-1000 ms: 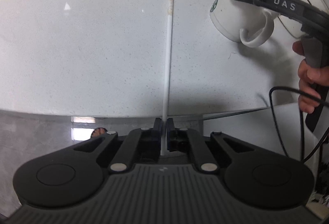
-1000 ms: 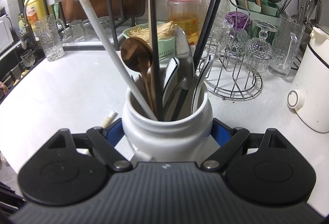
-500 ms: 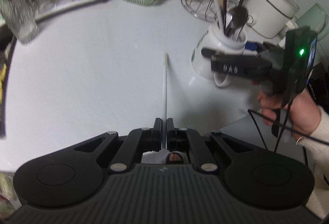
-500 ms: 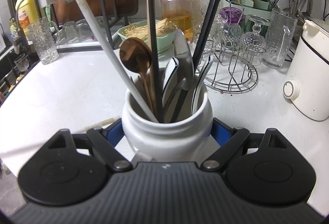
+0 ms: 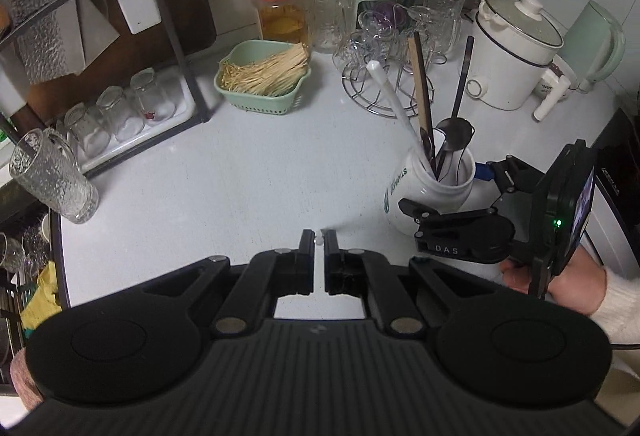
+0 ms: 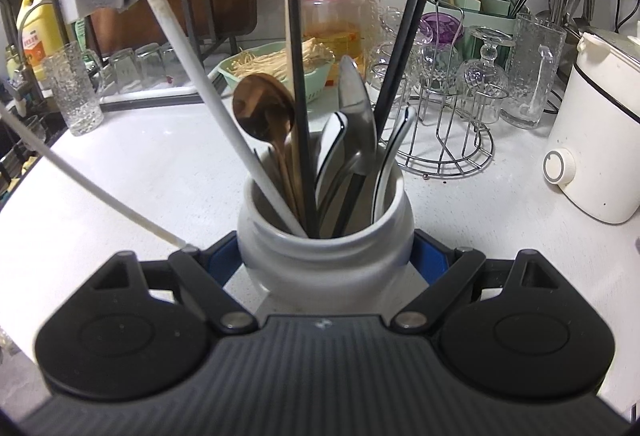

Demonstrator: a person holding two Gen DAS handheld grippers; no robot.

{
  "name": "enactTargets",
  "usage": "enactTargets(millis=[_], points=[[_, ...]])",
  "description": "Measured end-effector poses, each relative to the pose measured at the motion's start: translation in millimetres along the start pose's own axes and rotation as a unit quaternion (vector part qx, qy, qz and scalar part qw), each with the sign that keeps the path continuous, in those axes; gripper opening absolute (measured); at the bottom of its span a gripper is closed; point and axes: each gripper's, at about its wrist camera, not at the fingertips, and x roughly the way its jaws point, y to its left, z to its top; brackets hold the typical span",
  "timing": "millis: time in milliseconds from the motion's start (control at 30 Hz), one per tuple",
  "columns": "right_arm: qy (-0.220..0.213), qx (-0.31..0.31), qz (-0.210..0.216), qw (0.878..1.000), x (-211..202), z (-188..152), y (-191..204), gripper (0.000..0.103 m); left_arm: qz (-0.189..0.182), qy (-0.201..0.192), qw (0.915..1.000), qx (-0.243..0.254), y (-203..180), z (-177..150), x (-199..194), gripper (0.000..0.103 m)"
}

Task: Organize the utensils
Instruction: 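Lift the tan-tipped chopstick and lower it into the white jar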

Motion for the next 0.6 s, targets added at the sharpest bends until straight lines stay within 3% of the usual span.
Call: enactTargets(millis=[300,600], points=[[-0.001,0.003,-0.004,1.0,0,-1,1,0.091,-0.016,0.006,0.9998,0.012,-1,8,1,0.005],[-0.006,0.001,-0.005,1.0,-1,-3,2,0.091,-0.03,-0.003,0.9988,0.039,-11,34,-36,0.005]])
